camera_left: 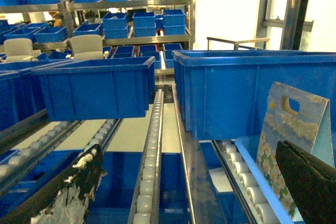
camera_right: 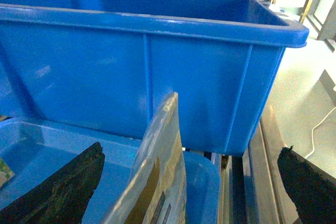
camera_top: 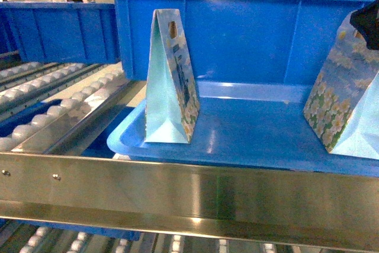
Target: Move flower gift bag to table near conveyor
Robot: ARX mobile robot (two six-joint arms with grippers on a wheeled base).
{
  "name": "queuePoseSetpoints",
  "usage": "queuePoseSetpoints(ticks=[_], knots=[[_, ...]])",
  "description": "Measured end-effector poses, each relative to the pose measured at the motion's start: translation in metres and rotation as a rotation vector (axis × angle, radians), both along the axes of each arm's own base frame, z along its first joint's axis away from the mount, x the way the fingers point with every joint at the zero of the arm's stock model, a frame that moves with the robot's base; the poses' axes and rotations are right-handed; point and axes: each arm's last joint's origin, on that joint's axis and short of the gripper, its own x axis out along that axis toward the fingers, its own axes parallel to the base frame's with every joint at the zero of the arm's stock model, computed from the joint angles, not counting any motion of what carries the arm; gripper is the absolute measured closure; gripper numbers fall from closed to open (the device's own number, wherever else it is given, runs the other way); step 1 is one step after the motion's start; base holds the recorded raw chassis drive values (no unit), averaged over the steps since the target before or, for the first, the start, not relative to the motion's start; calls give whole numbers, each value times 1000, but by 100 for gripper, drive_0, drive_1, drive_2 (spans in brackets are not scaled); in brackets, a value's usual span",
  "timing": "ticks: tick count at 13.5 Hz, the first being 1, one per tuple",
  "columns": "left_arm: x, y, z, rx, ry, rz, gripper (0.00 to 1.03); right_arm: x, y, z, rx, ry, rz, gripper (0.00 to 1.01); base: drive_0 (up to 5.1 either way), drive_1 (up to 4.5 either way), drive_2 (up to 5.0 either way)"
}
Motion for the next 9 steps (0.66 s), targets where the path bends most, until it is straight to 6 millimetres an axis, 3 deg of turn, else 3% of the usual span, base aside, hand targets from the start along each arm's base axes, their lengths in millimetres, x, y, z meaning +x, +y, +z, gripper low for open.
queuePoseSetpoints(ticks=[5, 9], knots=[[0, 0, 0, 0, 0, 0, 5, -21, 12, -9, 32, 18, 36, 3, 0, 0, 0], [0, 0, 0, 0, 0, 0, 5, -24, 17, -12, 38, 16, 52, 3, 0, 0, 0]])
